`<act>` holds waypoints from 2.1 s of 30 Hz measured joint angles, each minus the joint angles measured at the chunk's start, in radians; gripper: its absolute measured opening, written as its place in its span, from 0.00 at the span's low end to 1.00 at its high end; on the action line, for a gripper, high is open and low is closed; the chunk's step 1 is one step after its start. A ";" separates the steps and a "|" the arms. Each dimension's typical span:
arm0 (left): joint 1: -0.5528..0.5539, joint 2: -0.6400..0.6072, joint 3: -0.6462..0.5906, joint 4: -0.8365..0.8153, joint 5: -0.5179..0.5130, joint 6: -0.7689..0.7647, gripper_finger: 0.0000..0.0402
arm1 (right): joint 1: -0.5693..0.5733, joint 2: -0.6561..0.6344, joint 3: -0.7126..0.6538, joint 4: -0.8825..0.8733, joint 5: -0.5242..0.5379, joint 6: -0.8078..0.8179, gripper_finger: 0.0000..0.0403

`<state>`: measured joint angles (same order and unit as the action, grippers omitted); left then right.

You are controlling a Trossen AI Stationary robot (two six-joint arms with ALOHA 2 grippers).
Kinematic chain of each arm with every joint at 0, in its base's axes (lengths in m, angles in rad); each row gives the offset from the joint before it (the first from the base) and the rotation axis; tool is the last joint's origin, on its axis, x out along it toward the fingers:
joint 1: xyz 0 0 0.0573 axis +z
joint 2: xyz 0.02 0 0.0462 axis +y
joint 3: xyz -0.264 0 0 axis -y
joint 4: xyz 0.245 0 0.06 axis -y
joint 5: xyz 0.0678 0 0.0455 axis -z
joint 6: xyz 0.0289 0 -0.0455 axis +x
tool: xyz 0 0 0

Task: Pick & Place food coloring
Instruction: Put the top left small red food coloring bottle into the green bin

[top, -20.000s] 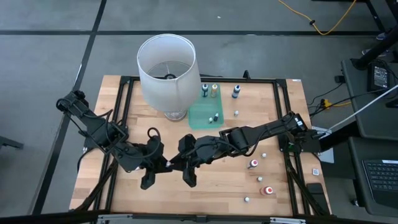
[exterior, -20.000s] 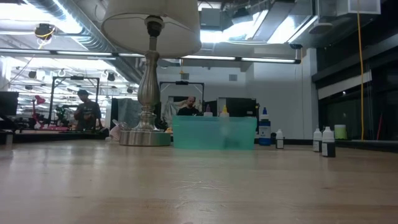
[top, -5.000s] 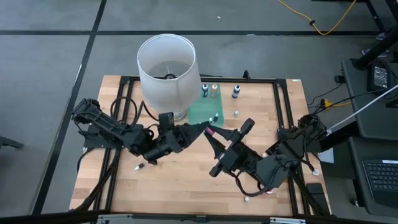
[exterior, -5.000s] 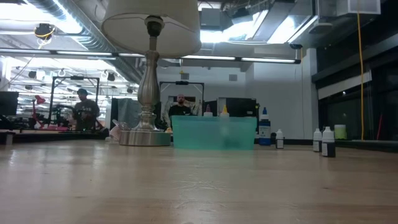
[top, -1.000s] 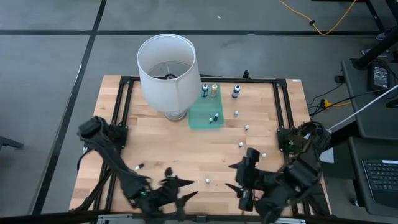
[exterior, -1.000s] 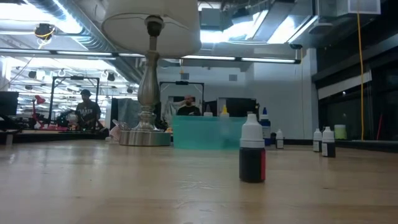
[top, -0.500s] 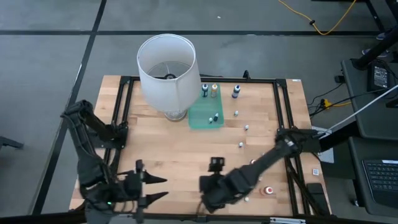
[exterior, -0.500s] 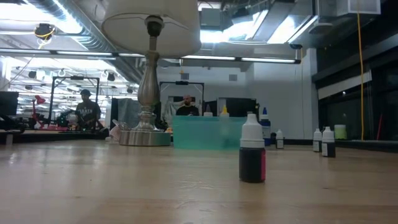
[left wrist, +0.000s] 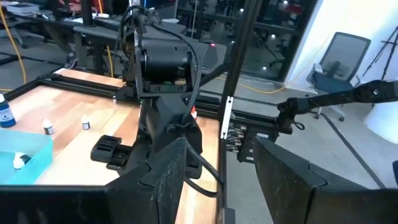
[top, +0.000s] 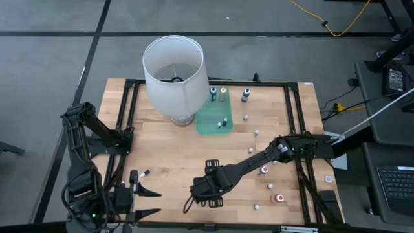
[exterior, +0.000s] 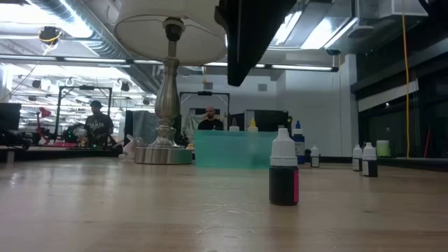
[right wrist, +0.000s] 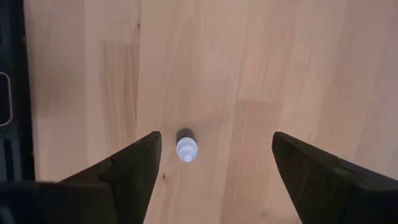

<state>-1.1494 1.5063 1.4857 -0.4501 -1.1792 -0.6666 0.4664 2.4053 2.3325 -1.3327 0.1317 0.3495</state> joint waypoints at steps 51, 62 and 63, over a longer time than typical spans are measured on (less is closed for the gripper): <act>0.045 0.001 0.000 -0.033 0.330 0.060 0.45 | 0.051 -0.516 -0.802 0.514 -0.049 0.247 0.76; 0.045 0.001 0.000 -0.033 0.583 0.060 0.45 | 0.058 -0.492 -0.802 0.598 -0.039 0.142 0.76; 0.045 0.001 0.000 -0.033 0.600 0.060 0.45 | 0.058 -0.487 -0.802 0.599 -0.039 0.128 0.76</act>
<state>-1.1042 1.5070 1.4857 -0.4831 -0.5790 -0.6064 0.5240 1.9183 1.5303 -0.7334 0.0924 0.4772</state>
